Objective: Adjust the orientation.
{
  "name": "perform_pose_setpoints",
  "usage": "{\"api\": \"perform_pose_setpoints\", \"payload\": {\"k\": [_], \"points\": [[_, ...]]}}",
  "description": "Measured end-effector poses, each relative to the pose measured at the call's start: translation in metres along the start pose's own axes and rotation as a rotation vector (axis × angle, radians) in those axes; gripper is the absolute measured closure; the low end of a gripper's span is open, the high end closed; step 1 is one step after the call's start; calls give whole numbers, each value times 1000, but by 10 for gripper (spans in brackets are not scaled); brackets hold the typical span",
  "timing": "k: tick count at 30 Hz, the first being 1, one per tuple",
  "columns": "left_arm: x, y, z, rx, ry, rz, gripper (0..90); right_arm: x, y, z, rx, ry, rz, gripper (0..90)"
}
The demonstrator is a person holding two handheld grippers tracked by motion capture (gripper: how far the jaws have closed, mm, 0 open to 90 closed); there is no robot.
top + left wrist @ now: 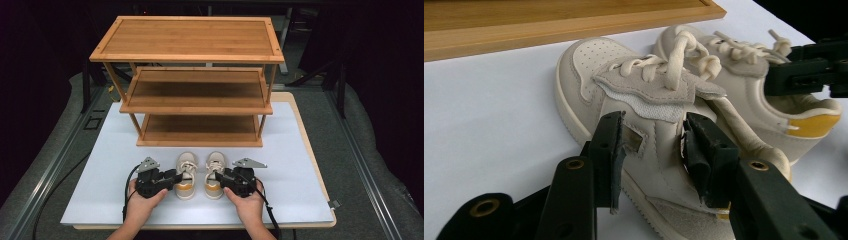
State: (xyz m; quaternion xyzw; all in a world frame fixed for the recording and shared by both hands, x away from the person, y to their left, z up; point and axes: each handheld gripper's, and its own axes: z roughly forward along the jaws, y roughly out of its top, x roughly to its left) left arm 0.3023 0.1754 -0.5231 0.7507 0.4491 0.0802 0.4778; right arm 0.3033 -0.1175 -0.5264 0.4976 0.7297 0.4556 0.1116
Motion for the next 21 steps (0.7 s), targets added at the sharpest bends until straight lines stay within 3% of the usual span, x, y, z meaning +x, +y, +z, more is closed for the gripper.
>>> {"api": "perform_pose_setpoints", "payload": {"k": [3,8,12,21], "points": [[-3,0,5,-2,-30,-24,598,2,1,3,3,0,-18,548],[-9,3,12,3,-30,-6,600,2,1,4,-1,5,-21,549],[-12,4,13,12,-21,6,608,3,0,4,-6,10,-17,550],[-14,3,13,4,-3,18,611,9,-5,3,-33,-31,-10,544]]}}
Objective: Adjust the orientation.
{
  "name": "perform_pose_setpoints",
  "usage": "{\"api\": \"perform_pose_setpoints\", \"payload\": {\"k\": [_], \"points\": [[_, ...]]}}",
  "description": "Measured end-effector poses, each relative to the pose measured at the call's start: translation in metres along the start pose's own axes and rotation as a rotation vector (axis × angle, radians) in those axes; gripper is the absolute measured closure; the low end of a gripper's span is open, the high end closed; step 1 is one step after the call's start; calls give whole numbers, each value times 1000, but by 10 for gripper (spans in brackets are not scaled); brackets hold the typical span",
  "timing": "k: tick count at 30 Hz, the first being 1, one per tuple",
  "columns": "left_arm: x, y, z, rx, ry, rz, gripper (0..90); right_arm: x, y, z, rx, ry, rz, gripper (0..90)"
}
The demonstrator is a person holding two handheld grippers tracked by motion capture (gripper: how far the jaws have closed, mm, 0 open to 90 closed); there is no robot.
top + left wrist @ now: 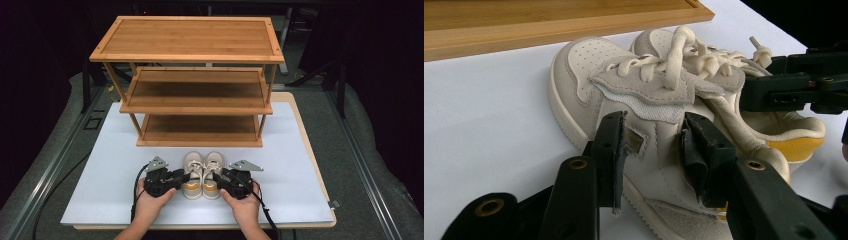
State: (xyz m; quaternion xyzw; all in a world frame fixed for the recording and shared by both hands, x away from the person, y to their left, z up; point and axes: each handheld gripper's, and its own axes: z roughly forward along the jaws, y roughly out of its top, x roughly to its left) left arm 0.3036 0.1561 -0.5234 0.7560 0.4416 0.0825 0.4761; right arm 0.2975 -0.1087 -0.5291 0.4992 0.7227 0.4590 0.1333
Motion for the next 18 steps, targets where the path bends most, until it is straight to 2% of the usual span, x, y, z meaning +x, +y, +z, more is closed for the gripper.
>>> {"api": "perform_pose_setpoints", "payload": {"k": [2,3,5,7,8,9,13,16,18], "points": [[0,0,-1,6,9,4,592,0,-1,0,-10,2,9,522],[0,0,-2,9,7,-1,576,0,-1,-1,-4,-6,10,512],[-1,-1,-3,3,23,-17,544,0,-2,-5,-22,11,23,495],[-2,-2,-4,-2,40,-26,519,2,-2,-9,-41,-10,26,495],[-3,-2,-4,-8,49,-31,512,3,-2,-10,-45,-44,34,493],[-3,-3,-4,-14,57,-40,507,3,-3,-10,-48,-38,42,494],[-6,-7,-3,-36,69,-61,514,6,-6,-8,-64,-32,103,506],[-8,-7,0,-56,73,-74,516,9,-10,-5,-83,-57,114,515],[-10,-8,3,-64,79,-80,523,11,-12,-2,-95,-52,129,515]]}}
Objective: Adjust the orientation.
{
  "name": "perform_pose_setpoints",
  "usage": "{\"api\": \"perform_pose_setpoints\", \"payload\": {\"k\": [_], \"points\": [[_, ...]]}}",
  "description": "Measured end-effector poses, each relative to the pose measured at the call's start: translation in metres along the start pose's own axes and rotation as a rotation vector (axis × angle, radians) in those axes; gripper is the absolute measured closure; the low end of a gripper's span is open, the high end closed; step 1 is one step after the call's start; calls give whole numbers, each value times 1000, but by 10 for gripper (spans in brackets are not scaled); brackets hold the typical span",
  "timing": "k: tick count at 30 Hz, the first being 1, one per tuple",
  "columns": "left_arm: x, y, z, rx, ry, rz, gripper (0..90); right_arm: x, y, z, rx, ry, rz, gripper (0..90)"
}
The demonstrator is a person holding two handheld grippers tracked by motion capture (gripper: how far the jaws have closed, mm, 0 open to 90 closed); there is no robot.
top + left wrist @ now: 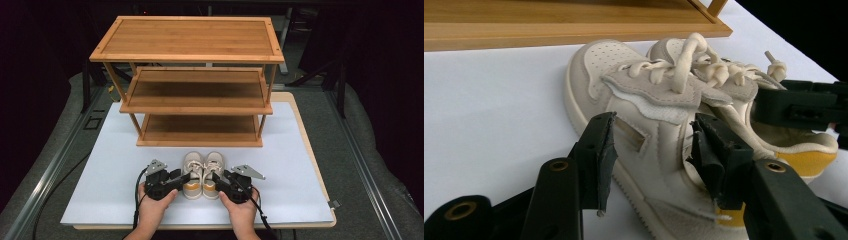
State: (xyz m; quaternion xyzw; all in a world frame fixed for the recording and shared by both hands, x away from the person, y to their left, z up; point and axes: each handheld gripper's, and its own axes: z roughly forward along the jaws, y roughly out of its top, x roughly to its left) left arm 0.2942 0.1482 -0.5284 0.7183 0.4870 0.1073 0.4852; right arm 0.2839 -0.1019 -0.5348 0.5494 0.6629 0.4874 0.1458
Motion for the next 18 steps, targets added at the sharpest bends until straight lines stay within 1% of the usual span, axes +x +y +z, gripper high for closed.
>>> {"api": "perform_pose_setpoints", "payload": {"k": [1,2,5,6,7,8,9,10,11,12,13,15,18], "points": [[-1,-1,1,-13,7,-11,522,0,-1,0,-1,-2,5,515],[-1,-2,1,-17,12,-17,520,0,-2,1,-15,-4,17,515],[-2,-7,3,-54,26,-58,519,1,-5,1,-32,-11,39,516],[-2,-9,3,-67,24,-77,514,1,-6,1,-36,-19,41,516],[-1,-11,4,-78,22,-92,504,1,-7,1,-48,-14,48,519],[0,-12,4,-88,11,-111,499,1,-7,1,-51,-14,53,529],[0,-14,4,-97,2,-124,503,1,-8,1,-57,-26,61,535],[1,-15,4,-103,1,-127,512,1,-9,1,-59,-16,66,538],[1,-15,4,-112,2,-134,512,1,-9,0,-55,-17,69,540],[0,-17,5,-121,9,-132,524,1,-10,1,-70,-19,71,541],[-1,-17,5,-126,12,-132,530,2,-10,2,-72,-23,70,542],[-1,-18,5,-137,10,-156,534,3,-11,3,-83,-34,67,542],[-1,-20,6,-144,12,-161,531,4,-11,3,-82,-36,76,536]]}}
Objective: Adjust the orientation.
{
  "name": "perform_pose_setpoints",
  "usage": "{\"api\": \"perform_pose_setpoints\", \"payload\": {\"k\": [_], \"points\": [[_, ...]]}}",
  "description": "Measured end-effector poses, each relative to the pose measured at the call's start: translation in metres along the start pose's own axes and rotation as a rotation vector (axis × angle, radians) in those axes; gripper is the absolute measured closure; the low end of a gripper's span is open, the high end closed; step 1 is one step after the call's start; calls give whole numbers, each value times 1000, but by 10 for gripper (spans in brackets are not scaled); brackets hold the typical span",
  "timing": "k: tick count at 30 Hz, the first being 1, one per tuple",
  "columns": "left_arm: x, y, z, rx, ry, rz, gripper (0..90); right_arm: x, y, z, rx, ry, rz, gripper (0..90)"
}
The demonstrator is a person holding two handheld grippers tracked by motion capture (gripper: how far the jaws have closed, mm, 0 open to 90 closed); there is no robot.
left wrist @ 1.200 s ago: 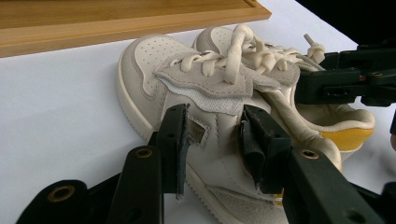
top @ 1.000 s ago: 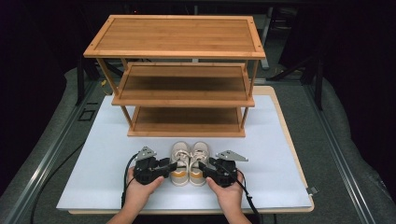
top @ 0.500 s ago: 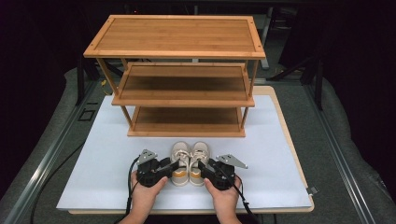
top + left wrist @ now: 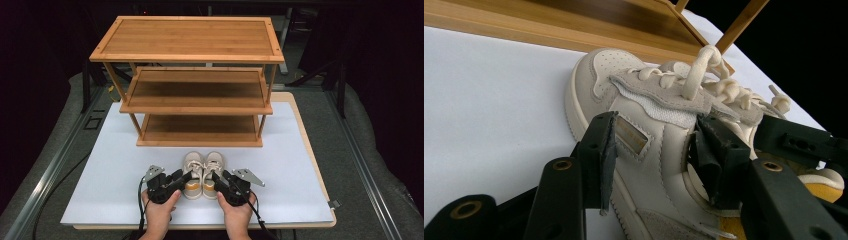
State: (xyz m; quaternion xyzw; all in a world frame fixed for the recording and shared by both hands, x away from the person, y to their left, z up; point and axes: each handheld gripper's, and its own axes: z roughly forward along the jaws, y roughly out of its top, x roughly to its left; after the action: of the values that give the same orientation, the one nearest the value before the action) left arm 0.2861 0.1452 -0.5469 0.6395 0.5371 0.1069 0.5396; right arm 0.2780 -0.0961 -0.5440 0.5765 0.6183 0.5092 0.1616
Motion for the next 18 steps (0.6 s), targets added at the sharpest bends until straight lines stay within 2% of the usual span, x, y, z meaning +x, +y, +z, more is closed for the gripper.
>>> {"api": "perform_pose_setpoints", "payload": {"k": [2,4,6,7,8,10,12,14,18], "points": [[0,-1,2,-3,2,-1,521,0,0,0,4,-12,10,532],[1,-2,3,-8,1,-7,513,0,0,2,-2,0,20,525],[1,-2,3,-13,-1,-10,511,0,0,2,5,-7,24,523],[1,-2,3,-14,-1,-11,510,-1,-1,2,-10,3,30,523],[1,-3,3,-18,-2,-16,510,0,-1,1,2,-5,30,523],[1,-4,3,-26,-2,-23,511,0,-2,3,-20,0,38,524],[2,-4,3,-30,-5,-25,512,0,-2,2,-4,-1,38,525],[2,-5,3,-32,-9,-29,514,0,-2,2,-17,-11,44,526],[2,-5,3,-36,-7,-35,519,0,-4,2,-22,0,51,532]]}}
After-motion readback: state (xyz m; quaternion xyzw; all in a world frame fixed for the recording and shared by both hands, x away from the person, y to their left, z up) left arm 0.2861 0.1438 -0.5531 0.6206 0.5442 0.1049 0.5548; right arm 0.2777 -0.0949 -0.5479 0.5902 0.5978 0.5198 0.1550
